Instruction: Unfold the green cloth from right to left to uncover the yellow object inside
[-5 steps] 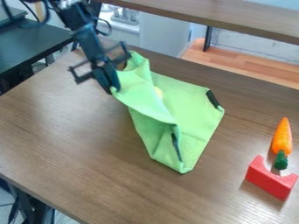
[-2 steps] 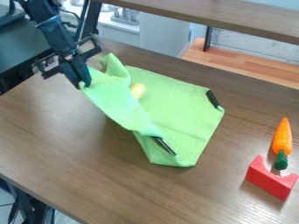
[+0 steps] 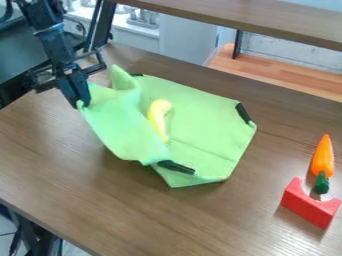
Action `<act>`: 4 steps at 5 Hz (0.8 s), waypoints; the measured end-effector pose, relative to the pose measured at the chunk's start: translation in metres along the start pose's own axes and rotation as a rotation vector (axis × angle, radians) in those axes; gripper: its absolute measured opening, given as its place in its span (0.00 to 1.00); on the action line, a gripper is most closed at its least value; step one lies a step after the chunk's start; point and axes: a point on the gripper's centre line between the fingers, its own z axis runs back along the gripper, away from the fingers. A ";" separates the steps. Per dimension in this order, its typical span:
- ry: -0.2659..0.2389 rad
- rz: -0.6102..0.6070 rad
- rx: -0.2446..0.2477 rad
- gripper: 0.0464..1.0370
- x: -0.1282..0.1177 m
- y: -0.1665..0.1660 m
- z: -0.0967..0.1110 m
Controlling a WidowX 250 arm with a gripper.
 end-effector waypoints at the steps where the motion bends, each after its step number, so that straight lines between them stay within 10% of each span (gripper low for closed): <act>1: -0.007 0.032 0.049 0.02 0.000 0.009 -0.004; 4: -0.065 0.123 0.217 0.20 0.007 0.035 -0.001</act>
